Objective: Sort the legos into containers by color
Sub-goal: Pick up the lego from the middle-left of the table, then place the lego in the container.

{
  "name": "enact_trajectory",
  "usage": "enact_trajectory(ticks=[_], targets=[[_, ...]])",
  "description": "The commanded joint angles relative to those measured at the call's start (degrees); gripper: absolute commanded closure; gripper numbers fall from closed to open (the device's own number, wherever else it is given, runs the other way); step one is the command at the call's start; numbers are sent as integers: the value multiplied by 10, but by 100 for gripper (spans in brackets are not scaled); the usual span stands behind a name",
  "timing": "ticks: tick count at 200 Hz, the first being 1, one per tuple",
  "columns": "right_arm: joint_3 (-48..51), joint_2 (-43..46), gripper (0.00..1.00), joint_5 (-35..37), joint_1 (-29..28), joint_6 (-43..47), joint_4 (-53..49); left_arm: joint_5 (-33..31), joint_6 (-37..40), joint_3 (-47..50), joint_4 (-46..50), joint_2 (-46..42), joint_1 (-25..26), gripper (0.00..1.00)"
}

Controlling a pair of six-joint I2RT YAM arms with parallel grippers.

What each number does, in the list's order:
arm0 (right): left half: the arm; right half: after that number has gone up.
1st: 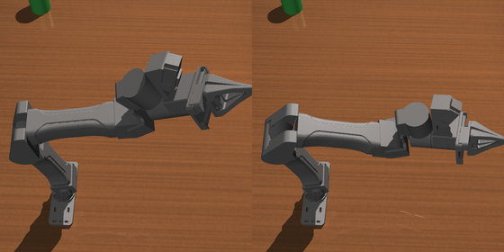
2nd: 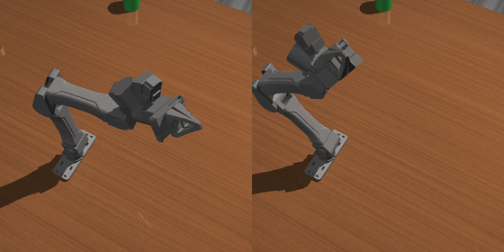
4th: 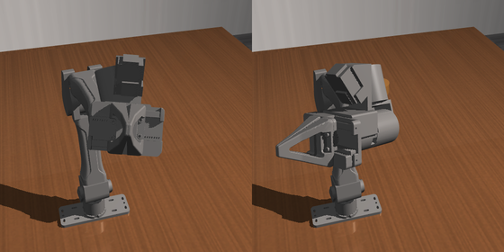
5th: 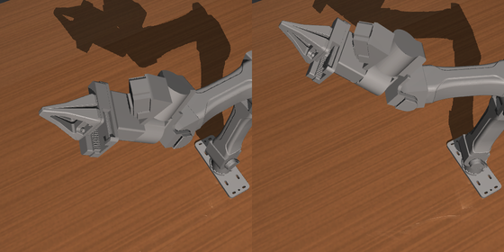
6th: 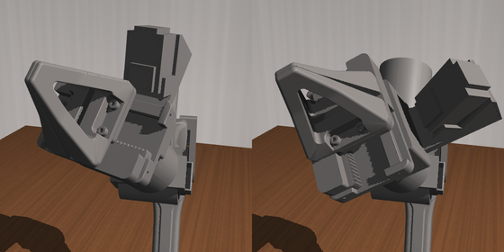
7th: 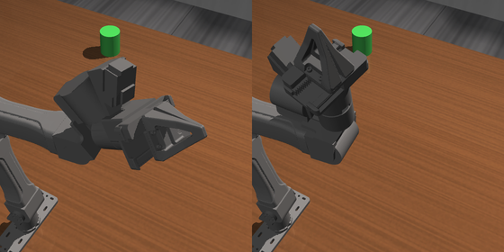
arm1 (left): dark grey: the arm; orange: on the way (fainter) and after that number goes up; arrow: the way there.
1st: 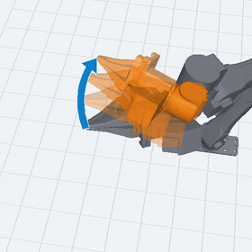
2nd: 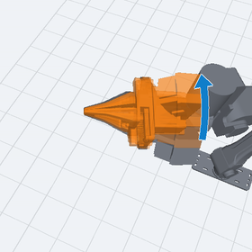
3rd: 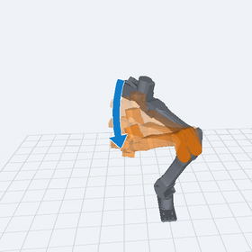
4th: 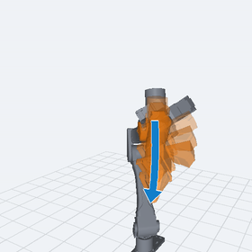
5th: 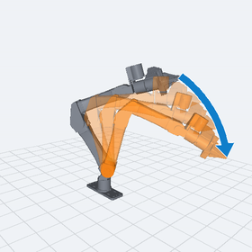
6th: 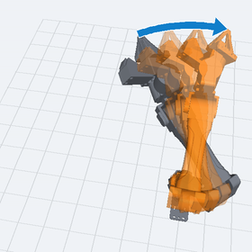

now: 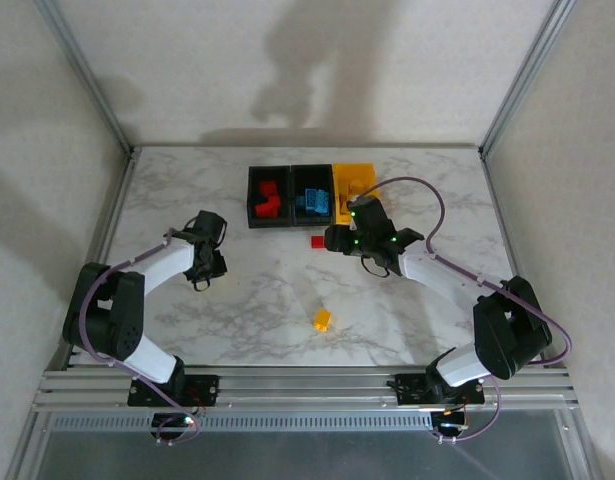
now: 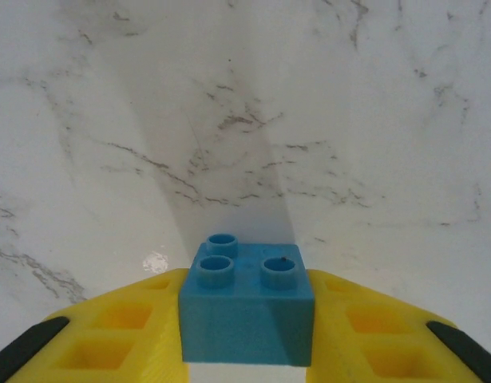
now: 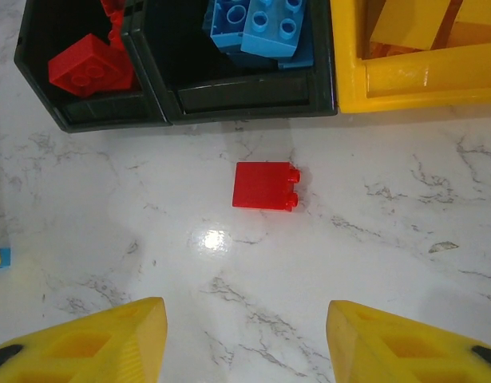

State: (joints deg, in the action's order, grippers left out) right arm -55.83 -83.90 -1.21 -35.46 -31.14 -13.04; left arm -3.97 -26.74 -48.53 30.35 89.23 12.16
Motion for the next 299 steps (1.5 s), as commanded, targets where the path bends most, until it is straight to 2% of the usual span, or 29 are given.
enact_trajectory(ticks=[1,33,61,117,145,189,242,299], targets=[[10,4,45,3,-1,-5,-4,12,7,-26,27,-15,0,66],[20,27,45,4,0,-6,-6,24,0,-76,44,-20,20,66],[39,52,45,4,4,-14,1,21,-12,-160,56,9,57,66],[65,97,45,7,6,-20,-7,14,-27,-384,79,158,146,66],[83,120,45,7,6,-33,-4,11,-23,-505,102,242,174,66],[103,134,45,4,6,-50,-1,0,-18,-681,140,362,183,66],[108,151,45,18,6,-56,-22,6,-7,-833,162,472,183,65],[109,157,44,31,6,-59,-37,44,-11,-882,130,519,181,59]])
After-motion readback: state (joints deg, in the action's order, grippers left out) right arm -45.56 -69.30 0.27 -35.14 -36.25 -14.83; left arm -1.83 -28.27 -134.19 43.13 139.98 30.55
